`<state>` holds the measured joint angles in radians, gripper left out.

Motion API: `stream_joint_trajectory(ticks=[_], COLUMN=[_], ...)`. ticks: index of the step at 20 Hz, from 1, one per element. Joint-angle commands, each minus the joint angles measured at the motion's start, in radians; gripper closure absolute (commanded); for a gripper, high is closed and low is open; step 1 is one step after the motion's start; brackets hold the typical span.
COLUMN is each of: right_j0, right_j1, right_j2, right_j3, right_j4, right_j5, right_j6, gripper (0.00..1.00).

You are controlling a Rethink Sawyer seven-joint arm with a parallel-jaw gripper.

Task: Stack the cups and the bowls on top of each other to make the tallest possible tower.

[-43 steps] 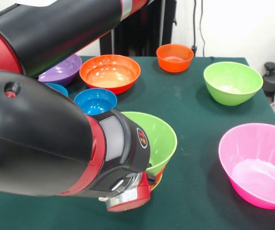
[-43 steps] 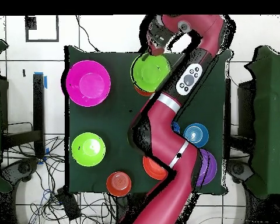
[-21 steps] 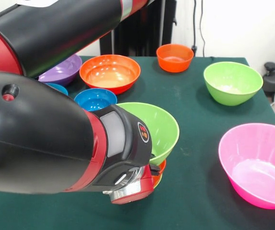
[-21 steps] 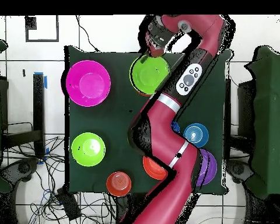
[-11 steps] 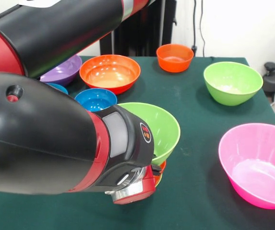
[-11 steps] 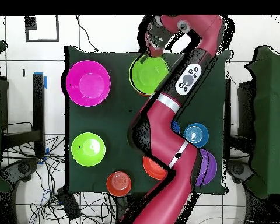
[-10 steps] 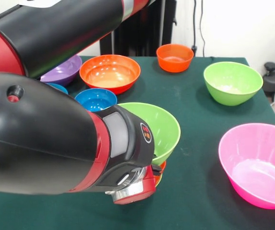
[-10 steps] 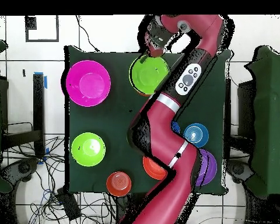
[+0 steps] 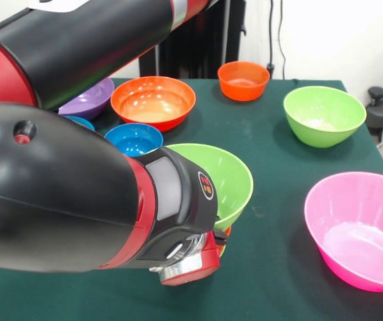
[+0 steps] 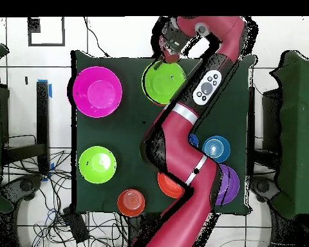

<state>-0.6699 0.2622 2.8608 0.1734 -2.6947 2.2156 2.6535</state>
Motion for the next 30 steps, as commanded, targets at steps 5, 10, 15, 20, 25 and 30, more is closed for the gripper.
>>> stream_joint_trajectory(ticks=[5, 10, 15, 20, 25, 30], right_j0=[0.027, 0.026, 0.029, 0.03, 0.032, 0.028], right_j1=[0.003, 0.0, -0.003, -0.003, -0.005, -0.004], right_j2=[-0.155, -0.17, -0.177, -0.18, -0.189, -0.196], right_j3=[-0.134, -0.127, -0.125, -0.125, -0.123, -0.121], right_j4=[-0.028, -0.031, -0.026, -0.022, -0.015, -0.016], right_j5=[0.06, 0.07, 0.074, 0.08, 0.088, 0.093], right_j6=[-0.172, -0.186, -0.184, -0.201, -0.209, -0.219], gripper=[1.0, 1.0, 1.0, 1.0, 1.0, 1.0])
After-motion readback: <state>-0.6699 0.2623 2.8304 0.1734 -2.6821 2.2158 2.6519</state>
